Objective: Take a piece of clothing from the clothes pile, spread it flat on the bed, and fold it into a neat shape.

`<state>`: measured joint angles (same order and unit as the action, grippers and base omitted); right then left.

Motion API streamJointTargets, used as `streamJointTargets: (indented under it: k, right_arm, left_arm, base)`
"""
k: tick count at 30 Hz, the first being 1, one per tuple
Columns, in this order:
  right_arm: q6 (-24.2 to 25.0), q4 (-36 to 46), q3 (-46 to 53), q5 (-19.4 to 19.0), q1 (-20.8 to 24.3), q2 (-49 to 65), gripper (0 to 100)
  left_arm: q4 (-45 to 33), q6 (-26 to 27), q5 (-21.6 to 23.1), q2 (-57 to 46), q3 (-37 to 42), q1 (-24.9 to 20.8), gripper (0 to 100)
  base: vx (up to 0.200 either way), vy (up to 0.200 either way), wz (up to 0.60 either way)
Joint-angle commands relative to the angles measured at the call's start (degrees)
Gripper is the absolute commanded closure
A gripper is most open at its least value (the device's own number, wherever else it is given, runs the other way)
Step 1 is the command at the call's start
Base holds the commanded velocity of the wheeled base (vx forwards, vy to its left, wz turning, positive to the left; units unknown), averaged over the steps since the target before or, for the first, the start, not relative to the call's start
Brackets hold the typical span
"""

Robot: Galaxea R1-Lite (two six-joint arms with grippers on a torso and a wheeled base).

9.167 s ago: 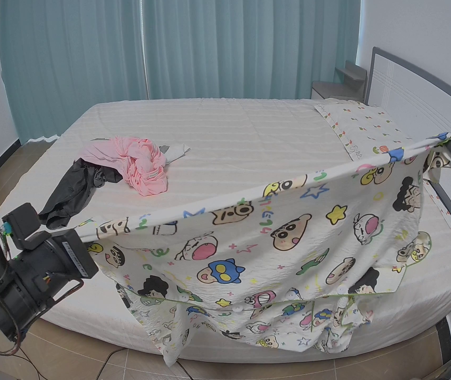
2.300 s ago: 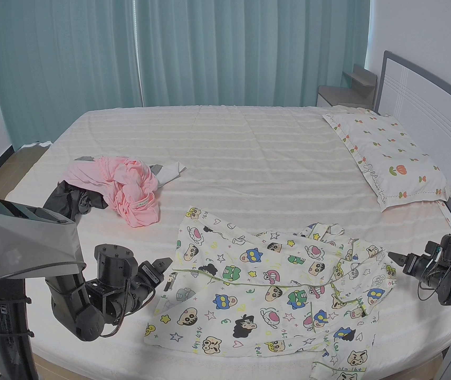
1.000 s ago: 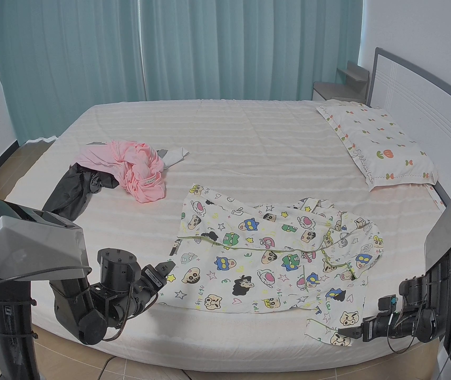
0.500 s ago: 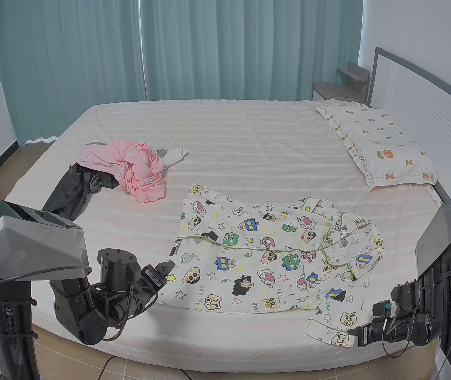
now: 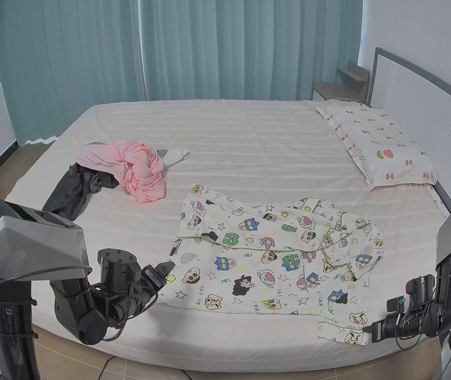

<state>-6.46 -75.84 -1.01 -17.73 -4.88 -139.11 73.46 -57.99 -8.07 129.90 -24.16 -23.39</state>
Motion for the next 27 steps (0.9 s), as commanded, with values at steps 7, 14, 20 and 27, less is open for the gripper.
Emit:
streamJointTargets:
  k: [7,14,20,27]
  right_arm:
    - [-4.5,8.6,1.0,0.1,-1.3,7.1,100]
    - [-6.5,16.2,1.0,0.3,-1.4,11.1,100]
    - [-6.5,16.8,1.0,0.7,-1.5,11.4,100]
    - [-6.5,17.6,1.0,0.8,-1.5,11.6,0]
  left_arm:
    - [0.0,0.2,0.0,0.1,0.3,-0.1,0]
    - [0.0,2.2,0.0,0.8,0.6,-0.2,0]
    - [0.0,2.5,0.0,0.9,0.7,-0.2,0]
    - [0.0,3.0,0.0,1.0,1.3,-0.8,0]
  base:
    - [0.000,0.000,0.00]
    - [0.000,0.000,0.00]
    - [0.000,0.000,0.00]
    - [0.000,0.000,0.00]
